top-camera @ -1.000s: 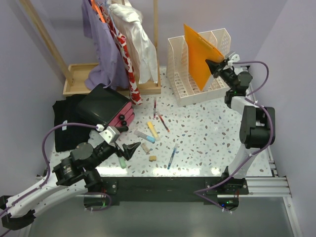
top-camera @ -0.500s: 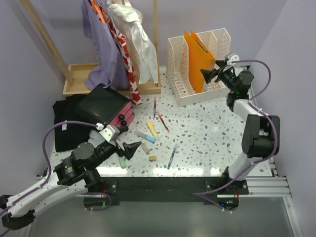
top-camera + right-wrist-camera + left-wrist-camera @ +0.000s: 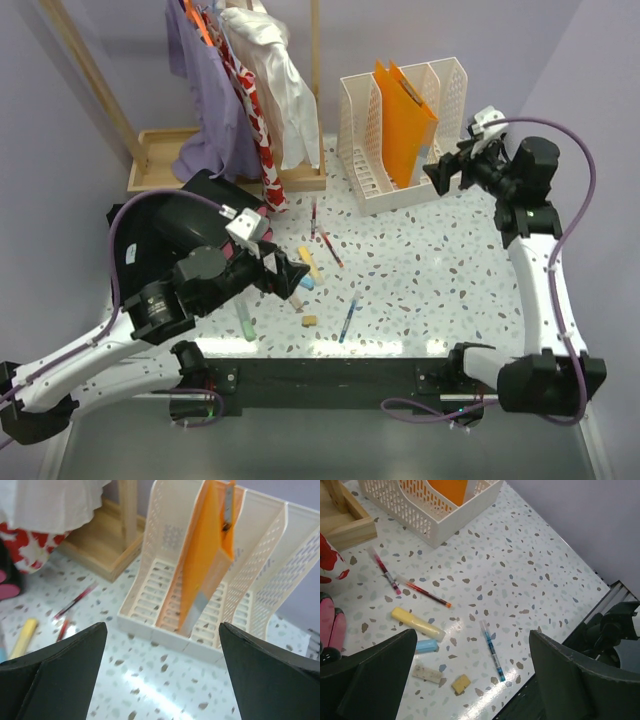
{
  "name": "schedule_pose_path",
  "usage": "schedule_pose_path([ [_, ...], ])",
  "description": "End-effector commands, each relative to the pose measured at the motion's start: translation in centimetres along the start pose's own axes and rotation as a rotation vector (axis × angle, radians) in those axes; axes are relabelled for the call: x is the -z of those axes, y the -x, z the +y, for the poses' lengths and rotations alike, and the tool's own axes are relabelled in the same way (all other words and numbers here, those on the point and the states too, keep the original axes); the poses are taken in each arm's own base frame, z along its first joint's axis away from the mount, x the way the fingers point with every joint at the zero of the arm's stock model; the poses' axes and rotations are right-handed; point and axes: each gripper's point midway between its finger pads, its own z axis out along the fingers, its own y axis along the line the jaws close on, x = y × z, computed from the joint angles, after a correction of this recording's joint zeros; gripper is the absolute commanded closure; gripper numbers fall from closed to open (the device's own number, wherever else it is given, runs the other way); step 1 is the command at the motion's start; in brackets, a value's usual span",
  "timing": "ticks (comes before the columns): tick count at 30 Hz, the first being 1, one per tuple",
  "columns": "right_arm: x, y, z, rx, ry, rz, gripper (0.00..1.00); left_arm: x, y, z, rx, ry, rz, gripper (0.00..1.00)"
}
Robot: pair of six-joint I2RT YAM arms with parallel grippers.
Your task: Organize the desk
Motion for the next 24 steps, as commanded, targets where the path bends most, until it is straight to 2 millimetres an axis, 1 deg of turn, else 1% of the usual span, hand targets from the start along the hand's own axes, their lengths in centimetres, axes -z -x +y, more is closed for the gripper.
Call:
schedule_pose_path([
  [1, 5.4, -3.9, 7.3, -0.098, 0.205, 0.162, 0.01, -0.4, -0.2, 0.8, 0.11, 0.127, 0.104, 0.01],
  [2, 6.7, -4.3, 8.8, -0.12, 0.232, 0.179, 0.01, -0.3, 0.3, 1.0, 0.13, 0.163, 0.107, 0.01],
  [3, 7.3, -4.6, 9.5, -0.133, 0.248, 0.186, 0.01, -0.5, -0.1, 1.6, 0.142, 0.208, 0.126, 0.01],
  [4, 7.7, -5.5, 10.6, -0.166, 0.287, 0.2, 0.01, -0.8, -1.6, 2.8, 0.149, 0.3, 0.182, 0.01],
  [5, 8.2, -6.3, 11.4, -0.202, 0.304, 0.225, 0.01, -0.9, -1.3, 3.0, 0.151, 0.329, 0.188, 0.0],
  [6, 8.6, -7.3, 12.1, -0.231, 0.323, 0.245, 0.01, -1.0, -1.6, 3.3, 0.172, 0.36, 0.199, 0.0],
  [7, 8.8, -7.9, 12.5, -0.245, 0.335, 0.262, 0.01, -1.2, -2.0, 4.2, 0.156, 0.42, 0.211, 0.0],
  [9, 9.2, -9.6, 12.7, -0.281, 0.319, 0.321, 0.01, -1.2, -1.7, 4.8, 0.16, 0.468, 0.193, 0.0],
  [10, 9.1, -10.9, 12.6, -0.332, 0.297, 0.361, 0.01, -1.1, -1.4, 5.7, 0.166, 0.526, 0.159, 0.0],
  [11, 9.0, -11.7, 12.5, -0.349, 0.278, 0.387, 0.01, -1.0, -1.3, 6.3, 0.171, 0.564, 0.143, 0.0],
  [12, 9.0, -12.6, 12.8, -0.375, 0.286, 0.405, 0.01, -0.8, -1.3, 6.8, 0.183, 0.6, 0.128, 0.0],
  [13, 9.0, -12.8, 13.0, -0.379, 0.3, 0.402, 0.01, -0.6, -1.3, 7.8, 0.219, 0.674, 0.098, 0.0],
  [14, 8.9, -12.7, 13.1, -0.368, 0.304, 0.386, 0.01, -0.5, -1.4, 8.2, 0.235, 0.71, 0.085, 0.0],
  [15, 9.0, -13.0, 13.4, -0.368, 0.313, 0.379, 0.01, -0.6, -1.5, 8.4, 0.302, 0.748, 0.058, 0.0],
  [17, 9.0, -12.8, 13.5, -0.335, 0.313, 0.335, 0.01, -0.7, -2.0, 9.4, 0.296, 0.832, 0.057, 0.0],
  [18, 9.0, -13.3, 13.7, -0.333, 0.32, 0.336, 0.01, -0.7, -2.2, 9.7, 0.312, 0.865, 0.051, 0.01],
  [20, 9.1, -13.5, 13.8, -0.328, 0.324, 0.338, 0.01, -0.9, -2.6, 10.5, 0.337, 0.967, 0.043, 0.03],
  [21, 9.1, -13.7, 13.7, -0.321, 0.319, 0.343, 0.01, -1.0, -2.7, 10.8, 0.37, 1.004, 0.029, 0.04],
  [22, 9.1, -13.8, 13.6, -0.317, 0.312, 0.348, 0.01, -1.3, -3.2, 11.2, 0.345, 1.049, 0.058, 0.05],
  [23, 9.1, -13.9, 13.3, -0.31, 0.298, 0.351, 0.01, -1.3, -3.2, 12.2, 0.361, 1.09, 0.058, 0.06],
  [24, 9.0, -14.1, 13.1, -0.307, 0.288, 0.355, 0.01, -1.6, -3.4, 12.5, 0.37, 1.106, 0.065, 0.08],
])
